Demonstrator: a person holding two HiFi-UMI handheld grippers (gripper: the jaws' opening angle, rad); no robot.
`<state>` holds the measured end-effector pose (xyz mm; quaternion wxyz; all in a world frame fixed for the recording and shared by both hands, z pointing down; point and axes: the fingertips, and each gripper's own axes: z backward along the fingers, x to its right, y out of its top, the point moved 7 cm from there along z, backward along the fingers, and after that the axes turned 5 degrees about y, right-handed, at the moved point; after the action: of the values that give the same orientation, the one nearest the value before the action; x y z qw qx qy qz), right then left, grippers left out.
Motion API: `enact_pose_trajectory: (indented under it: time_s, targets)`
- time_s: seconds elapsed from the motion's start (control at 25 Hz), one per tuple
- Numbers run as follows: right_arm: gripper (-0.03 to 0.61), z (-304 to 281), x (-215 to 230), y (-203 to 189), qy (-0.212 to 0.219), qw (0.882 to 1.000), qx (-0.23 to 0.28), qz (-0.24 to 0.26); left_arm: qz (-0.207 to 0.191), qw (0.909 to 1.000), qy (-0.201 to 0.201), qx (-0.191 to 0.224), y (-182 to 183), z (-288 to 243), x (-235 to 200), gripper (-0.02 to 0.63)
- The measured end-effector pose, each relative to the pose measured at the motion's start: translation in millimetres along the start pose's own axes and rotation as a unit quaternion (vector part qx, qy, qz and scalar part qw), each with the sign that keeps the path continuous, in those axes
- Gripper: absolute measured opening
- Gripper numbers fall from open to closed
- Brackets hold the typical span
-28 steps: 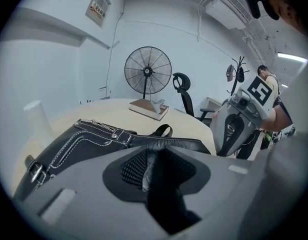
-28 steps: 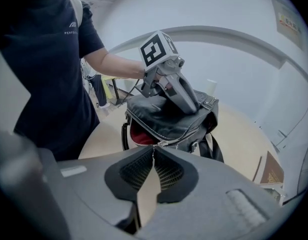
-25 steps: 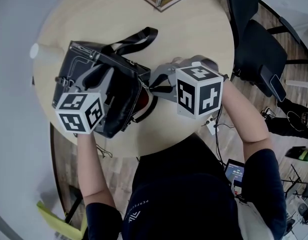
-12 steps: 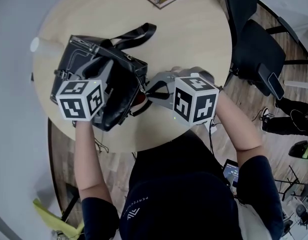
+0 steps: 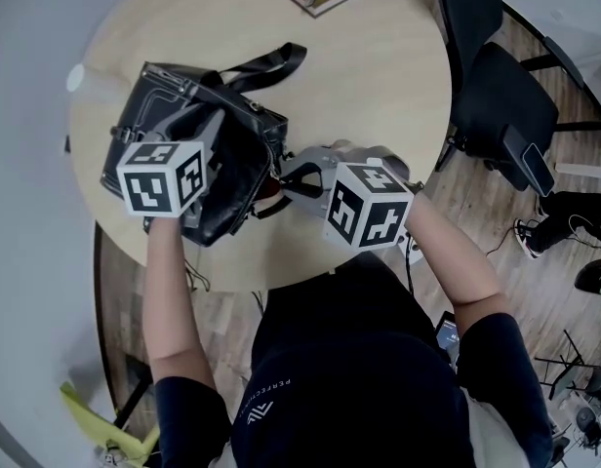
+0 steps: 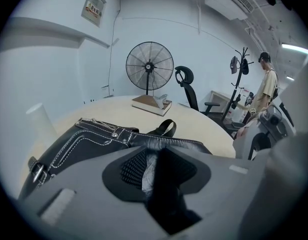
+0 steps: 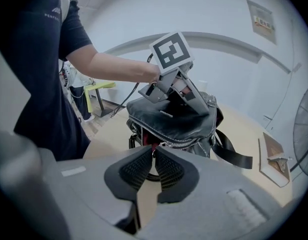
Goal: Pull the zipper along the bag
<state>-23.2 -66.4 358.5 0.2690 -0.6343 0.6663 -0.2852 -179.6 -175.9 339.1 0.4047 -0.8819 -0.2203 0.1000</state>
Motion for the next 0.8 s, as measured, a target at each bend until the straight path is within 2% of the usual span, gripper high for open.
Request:
enact_pose_trajectory:
  time_s: [0.28, 0.44, 0.6, 0.72, 0.8]
  targets:
    - [0.015, -1.4, 0.6, -11.8, -0.058, 0.995, 0.053, -0.065, -0.010, 0.9998, -0.014, -0.008, -3.4, 7.5, -0.6, 0.143]
    - [0.014, -4.0, 0.7, -14.2, -0.085, 0.990, 0.071, -0.091, -0.063, 0.9962, -0.050, -0.033, -5.5, 18.7, 12.1, 0.155]
    - [0.012, -7.4, 1.7, -15.2, -0.101, 0.986, 0.068, -0.112, -0.134, 0.9848, -0.104, -0.037, 4.8, 24.8, 22.3, 0.155]
    - [0.012, -8.7, 1.0, -15.0, -0.130, 0.979, 0.064, -0.140, -0.167, 0.9712, -0.164, -0.042, 16.2, 15.3, 26.9, 0.154]
    - [0.012, -10.6, -0.1, -14.4, -0.142, 0.977, 0.061, -0.149, -0.182, 0.9637, -0.190, -0.046, 17.5, 11.7, 26.4, 0.153]
